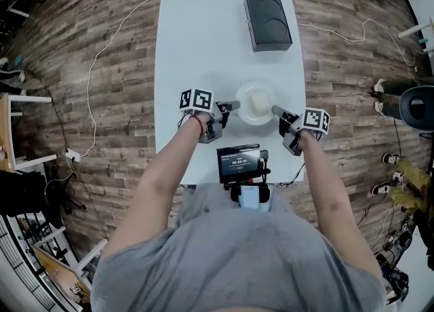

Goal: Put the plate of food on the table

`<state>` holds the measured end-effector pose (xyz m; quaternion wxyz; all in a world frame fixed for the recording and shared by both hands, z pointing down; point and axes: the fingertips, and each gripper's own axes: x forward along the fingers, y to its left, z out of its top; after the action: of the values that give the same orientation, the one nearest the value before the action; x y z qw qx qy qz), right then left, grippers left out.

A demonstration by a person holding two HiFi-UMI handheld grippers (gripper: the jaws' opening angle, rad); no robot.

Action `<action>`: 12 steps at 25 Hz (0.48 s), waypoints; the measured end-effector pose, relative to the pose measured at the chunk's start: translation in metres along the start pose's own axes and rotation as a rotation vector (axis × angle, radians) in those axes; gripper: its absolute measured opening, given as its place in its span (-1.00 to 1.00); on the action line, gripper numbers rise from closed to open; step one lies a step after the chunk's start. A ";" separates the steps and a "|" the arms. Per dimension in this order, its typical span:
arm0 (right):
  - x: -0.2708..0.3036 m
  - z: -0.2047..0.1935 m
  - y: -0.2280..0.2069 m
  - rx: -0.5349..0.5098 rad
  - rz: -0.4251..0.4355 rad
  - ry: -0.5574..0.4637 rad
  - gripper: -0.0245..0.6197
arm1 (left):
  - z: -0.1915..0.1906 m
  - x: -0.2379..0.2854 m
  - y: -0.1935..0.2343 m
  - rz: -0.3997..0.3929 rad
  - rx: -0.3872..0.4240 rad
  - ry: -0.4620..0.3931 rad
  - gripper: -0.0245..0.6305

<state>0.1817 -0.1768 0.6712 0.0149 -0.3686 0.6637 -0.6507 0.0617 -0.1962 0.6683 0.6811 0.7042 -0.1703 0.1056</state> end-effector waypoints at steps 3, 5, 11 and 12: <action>0.003 0.002 -0.007 0.004 -0.010 0.000 -0.80 | 0.002 0.004 0.006 0.014 -0.002 0.000 -0.84; 0.005 0.003 -0.009 0.004 -0.017 -0.003 -0.80 | 0.004 0.006 0.009 0.018 -0.002 0.000 -0.84; 0.012 0.009 -0.008 -0.009 -0.033 -0.020 -0.80 | 0.013 0.006 0.015 0.028 0.008 0.002 -0.84; 0.013 0.010 -0.009 -0.009 -0.036 -0.023 -0.80 | 0.015 0.007 0.016 0.031 0.011 0.004 -0.84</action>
<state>0.1819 -0.1910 0.6835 0.0090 -0.3882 0.6596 -0.6435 0.0604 -0.2116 0.6847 0.6760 0.7049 -0.1793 0.1182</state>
